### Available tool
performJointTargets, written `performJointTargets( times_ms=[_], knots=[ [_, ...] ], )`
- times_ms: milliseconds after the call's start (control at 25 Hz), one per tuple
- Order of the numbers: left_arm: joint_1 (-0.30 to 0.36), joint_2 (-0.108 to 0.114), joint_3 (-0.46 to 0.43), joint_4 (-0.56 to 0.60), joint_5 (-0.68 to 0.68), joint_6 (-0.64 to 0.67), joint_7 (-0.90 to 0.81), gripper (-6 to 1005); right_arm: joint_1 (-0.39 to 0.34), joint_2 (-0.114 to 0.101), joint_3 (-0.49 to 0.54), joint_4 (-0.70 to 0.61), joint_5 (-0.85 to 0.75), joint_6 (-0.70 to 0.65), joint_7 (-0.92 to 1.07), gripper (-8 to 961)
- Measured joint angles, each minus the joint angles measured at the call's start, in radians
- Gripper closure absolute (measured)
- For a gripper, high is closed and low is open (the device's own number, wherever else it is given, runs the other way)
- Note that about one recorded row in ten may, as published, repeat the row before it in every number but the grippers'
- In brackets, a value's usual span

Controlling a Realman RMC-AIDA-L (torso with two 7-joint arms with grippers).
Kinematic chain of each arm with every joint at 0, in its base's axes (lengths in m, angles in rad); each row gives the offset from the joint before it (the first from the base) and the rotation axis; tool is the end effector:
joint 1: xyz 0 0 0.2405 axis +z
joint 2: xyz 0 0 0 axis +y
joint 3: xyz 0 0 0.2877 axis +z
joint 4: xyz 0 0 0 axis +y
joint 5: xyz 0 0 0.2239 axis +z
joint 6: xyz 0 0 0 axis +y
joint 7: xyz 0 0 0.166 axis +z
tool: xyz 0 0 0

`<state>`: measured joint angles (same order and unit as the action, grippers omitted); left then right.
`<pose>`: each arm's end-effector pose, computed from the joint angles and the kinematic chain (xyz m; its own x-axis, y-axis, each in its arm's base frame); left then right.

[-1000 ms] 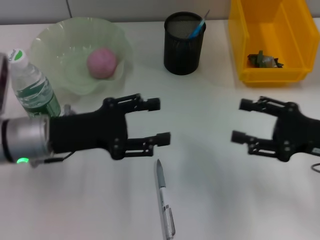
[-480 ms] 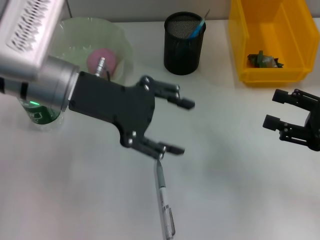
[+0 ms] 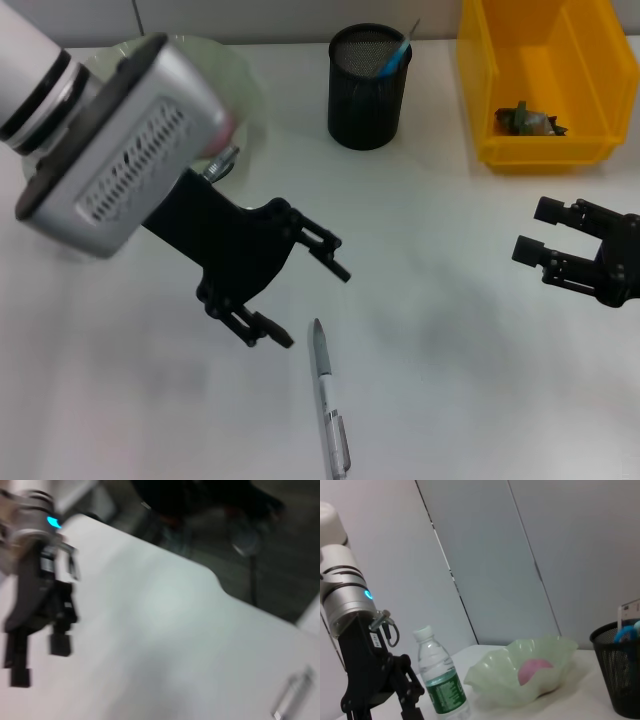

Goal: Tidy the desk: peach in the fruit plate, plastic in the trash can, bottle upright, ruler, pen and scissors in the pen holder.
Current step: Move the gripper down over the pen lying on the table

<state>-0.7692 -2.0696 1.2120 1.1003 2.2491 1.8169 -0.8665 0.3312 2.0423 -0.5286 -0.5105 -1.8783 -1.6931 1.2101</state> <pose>-0.1574 0.3671 -0.0468 0.6397 -0.7660 0.0634 -0.7612 -0.6199 0.1906 0.3461 0.2923 -0.0094 0.6225 -0.3368 -0.7065 -0.5995 -0.7855 -0.1537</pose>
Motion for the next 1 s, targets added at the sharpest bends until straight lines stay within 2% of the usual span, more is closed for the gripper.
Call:
performJointTargets(
  times_ms=[320,680,1000],
  knots=[
    [0.003,-0.004,0.131,0.106,0.099,-0.076,0.035,218,0.01,0.02,-0.002,-0.02,0.0,0.011,-0.005,176],
    [0.015,-0.008,0.294,0.135,0.19,-0.18,0.029,218,0.034,0.022,-0.004,-0.03,-0.001,0.019,-0.006,176],
    [0.047,-0.01,0.46,0.249,0.218,-0.201,-0.082,218,0.03,0.02,-0.007,-0.044,-0.025,0.023,-0.018,176]
  ],
)
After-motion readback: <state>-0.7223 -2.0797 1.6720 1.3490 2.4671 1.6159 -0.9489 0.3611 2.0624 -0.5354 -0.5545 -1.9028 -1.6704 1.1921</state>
